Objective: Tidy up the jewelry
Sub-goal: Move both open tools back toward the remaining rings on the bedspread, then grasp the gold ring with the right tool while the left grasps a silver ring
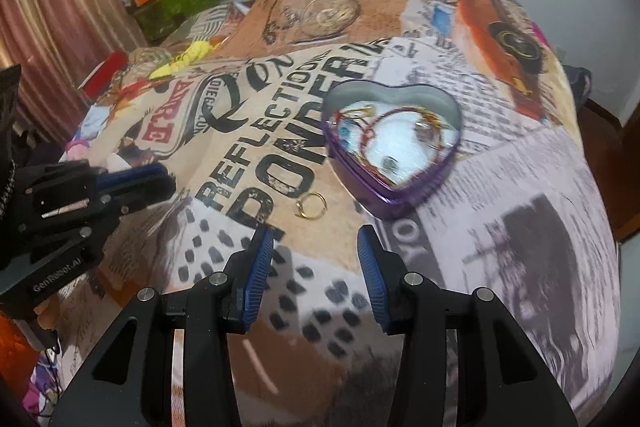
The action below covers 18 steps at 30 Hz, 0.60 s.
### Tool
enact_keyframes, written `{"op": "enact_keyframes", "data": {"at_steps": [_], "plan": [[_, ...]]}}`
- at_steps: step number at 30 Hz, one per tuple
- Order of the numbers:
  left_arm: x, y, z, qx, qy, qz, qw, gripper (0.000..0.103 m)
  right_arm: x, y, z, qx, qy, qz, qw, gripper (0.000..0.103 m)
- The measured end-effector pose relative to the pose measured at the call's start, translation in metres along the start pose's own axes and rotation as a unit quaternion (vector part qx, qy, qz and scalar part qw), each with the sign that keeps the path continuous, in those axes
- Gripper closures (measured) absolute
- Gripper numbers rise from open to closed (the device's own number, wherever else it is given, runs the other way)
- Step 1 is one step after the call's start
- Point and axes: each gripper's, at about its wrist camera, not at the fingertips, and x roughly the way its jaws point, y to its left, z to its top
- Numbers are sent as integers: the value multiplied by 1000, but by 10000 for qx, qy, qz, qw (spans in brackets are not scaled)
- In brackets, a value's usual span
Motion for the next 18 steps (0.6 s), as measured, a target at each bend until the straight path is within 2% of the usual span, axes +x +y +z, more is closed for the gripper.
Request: {"op": "enact_keyframes", "data": {"at_steps": [8, 13, 18], "plan": [[6, 4, 2, -21, -56, -186, 9998, 94, 24, 6, 11, -320, 225, -63, 9992, 63], [10, 5, -1, -61, -35, -234, 9997, 94, 27, 7, 13, -380, 167, -109, 9991, 64], [10, 8, -1, -134, -12, -207, 9997, 94, 30, 11, 14, -488, 155, -154, 9986, 84]]}}
